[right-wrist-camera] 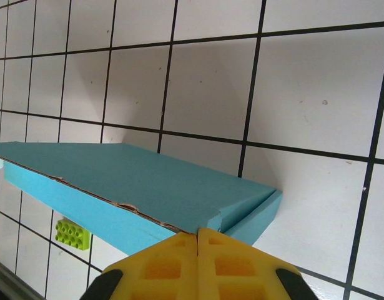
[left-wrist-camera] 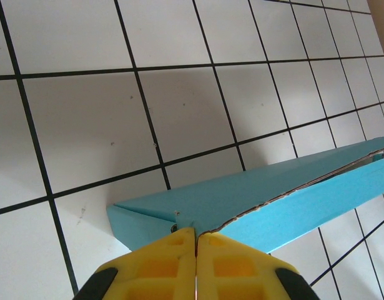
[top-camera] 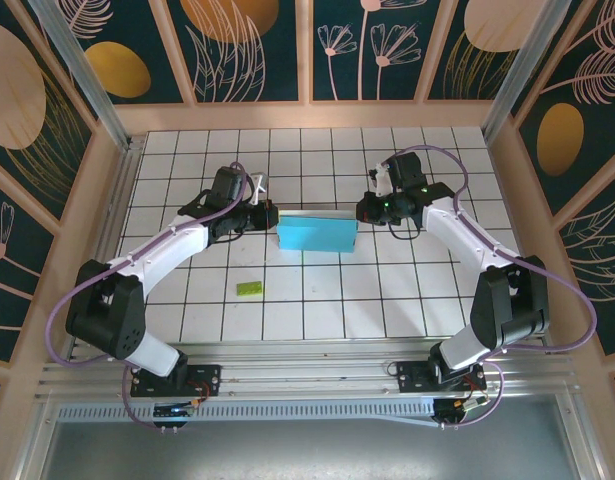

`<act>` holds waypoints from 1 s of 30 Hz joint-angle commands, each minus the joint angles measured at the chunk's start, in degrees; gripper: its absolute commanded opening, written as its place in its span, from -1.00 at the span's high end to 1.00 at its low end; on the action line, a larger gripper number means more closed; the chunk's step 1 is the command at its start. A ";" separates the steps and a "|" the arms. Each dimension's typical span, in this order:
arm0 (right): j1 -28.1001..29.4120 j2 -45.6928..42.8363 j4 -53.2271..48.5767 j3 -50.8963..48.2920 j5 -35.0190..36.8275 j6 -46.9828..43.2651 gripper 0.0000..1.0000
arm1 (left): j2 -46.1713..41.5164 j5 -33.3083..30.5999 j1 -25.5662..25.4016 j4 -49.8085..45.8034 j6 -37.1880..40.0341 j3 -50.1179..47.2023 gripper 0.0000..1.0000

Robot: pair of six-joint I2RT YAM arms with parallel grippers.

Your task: Fold the paper box

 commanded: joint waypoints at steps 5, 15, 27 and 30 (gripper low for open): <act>1.05 -0.19 -0.88 -0.84 0.67 2.55 0.98 | 0.04 -1.52 -0.41 -6.90 -0.69 -3.33 0.85; 2.37 -1.59 -0.01 -5.01 2.02 5.95 0.98 | 1.28 -2.31 -0.37 -7.05 0.35 -2.94 0.85; 2.42 -0.44 -2.53 -7.05 2.68 6.23 0.98 | 2.50 -3.18 -0.41 -6.51 0.46 -3.56 0.84; 2.92 -0.80 -3.50 -8.33 2.91 5.46 0.99 | 2.56 -3.18 -0.40 -6.43 0.61 -4.07 0.84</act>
